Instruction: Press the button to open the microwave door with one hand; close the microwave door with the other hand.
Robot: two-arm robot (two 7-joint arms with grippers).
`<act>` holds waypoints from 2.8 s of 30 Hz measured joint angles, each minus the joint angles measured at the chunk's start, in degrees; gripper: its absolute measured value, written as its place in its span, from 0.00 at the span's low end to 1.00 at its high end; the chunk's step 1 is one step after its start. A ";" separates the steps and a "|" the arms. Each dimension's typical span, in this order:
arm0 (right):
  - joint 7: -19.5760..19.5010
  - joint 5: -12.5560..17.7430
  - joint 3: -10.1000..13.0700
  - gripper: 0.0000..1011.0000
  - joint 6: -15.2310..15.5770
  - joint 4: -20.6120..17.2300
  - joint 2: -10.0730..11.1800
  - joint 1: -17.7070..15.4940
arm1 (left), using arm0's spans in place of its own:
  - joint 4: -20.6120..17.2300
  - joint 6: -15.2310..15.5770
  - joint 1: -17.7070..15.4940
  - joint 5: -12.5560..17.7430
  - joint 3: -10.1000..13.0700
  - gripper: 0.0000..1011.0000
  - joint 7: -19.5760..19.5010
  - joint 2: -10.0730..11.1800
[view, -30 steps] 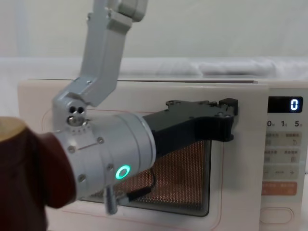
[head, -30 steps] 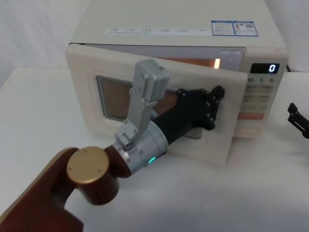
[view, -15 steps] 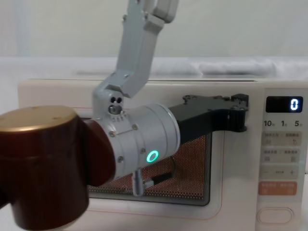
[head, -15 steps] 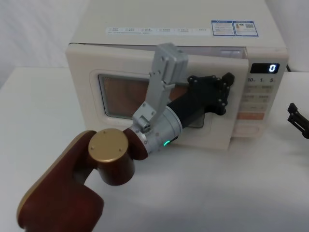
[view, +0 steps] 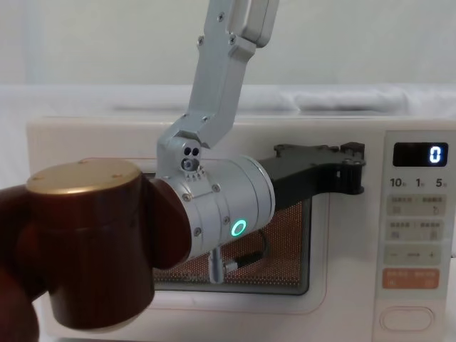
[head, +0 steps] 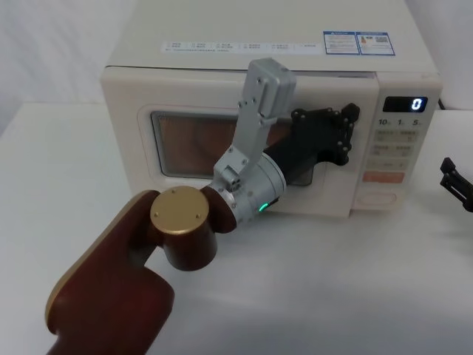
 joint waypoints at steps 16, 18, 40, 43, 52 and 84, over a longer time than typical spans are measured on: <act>0.00 0.00 0.00 0.99 0.00 0.00 0.00 0.00 | 2.71 -0.97 -2.08 0.41 -1.63 0.00 0.67 -1.65; 0.00 0.00 0.00 0.99 0.00 0.00 0.00 0.00 | 1.88 -0.98 -1.69 -0.42 -1.75 0.00 -0.22 -1.52; 0.00 0.00 0.00 0.99 0.00 0.00 0.00 0.00 | -16.56 0.91 18.75 -0.94 -5.79 0.00 6.12 8.07; 0.00 0.00 0.00 0.99 0.00 0.00 0.00 0.00 | -19.21 0.54 21.92 0.80 -7.98 0.00 8.54 9.30; 0.00 0.00 0.00 0.99 0.00 0.00 0.00 0.00 | -25.17 -0.65 29.64 4.31 -14.66 0.00 14.68 11.12; 0.00 0.00 0.00 0.99 0.00 0.00 0.00 0.00 | -21.93 -5.48 39.94 1.67 -31.52 0.00 21.44 4.44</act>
